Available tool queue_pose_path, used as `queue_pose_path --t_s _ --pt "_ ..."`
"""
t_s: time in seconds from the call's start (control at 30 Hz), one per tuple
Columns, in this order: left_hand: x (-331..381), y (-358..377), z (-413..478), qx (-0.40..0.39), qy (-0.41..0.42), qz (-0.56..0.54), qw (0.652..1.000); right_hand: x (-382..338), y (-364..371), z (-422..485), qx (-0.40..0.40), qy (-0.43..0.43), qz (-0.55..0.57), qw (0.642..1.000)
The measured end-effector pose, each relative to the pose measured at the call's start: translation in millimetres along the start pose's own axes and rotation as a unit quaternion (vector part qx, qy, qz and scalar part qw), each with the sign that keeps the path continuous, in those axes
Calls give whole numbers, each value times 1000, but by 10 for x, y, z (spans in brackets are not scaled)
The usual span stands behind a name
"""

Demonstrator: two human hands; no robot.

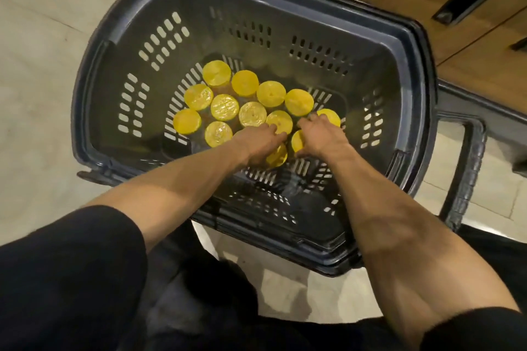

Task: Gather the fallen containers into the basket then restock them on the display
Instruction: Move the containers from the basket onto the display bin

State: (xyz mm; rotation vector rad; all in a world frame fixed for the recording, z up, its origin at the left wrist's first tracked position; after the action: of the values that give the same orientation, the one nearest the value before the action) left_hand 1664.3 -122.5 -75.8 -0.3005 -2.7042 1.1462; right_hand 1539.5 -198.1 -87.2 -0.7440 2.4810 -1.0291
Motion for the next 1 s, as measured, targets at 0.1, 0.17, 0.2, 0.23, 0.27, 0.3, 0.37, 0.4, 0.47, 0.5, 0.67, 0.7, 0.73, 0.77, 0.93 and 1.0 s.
queue_pose_path --t_s 0.1,0.17,0.2,0.23,0.27,0.3,0.37,0.4,0.47,0.5,0.67,0.7,0.73,0.77,0.93,1.0 --pt "-19 21 61 10 21 16 1000 19 41 54 0 -4 -55 998" --pt "-22 41 91 18 28 35 999 13 57 69 6 -4 -82 997" --pt "-17 50 101 21 29 42 998 13 69 74 8 -4 -92 996" --pt "-12 56 106 21 28 45 998 13 84 80 10 -4 -102 995" --pt "-7 60 117 20 28 46 998 14 101 88 14 -5 -110 994" --pt "-4 65 131 18 29 46 998 17 114 93 18 -5 -116 993" --pt "-5 62 164 18 28 45 998 26 125 105 24 -7 -125 992" --pt "-11 68 180 21 28 40 999 26 123 110 25 -8 -130 991" --pt "-17 77 195 22 24 20 999 22 101 121 25 -10 -140 990" --pt "-15 77 200 21 21 9 1000 22 89 127 23 -11 -144 989" --pt "-59 70 201 20 11 -58 998 44 67 127 22 -6 -136 991" --pt "-64 67 198 20 13 -68 997 54 65 114 21 -4 -128 992" --pt "-70 57 191 18 14 -75 997 65 52 87 20 -1 -119 993" --pt "-56 37 171 20 15 -83 996 72 31 36 21 2 -107 994" --pt "-50 -157 -78 25 -5 -139 990 99 -233 -330 5 33 -1 999" --pt "-46 -290 -312 24 -21 -186 982 85 -424 -582 -15 39 39 998"
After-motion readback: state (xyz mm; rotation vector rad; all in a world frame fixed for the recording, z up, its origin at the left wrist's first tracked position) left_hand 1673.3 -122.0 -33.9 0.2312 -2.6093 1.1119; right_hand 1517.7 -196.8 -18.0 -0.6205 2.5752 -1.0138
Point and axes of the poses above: each hand's wrist, its own z-axis towards the middle knuckle, its own y-axis out of the palm, x = y × z, the point moved 3 cm from there along z, towards the middle knuckle, and after that the axes turned 5 degrees about -x, right-handed, at the moved point
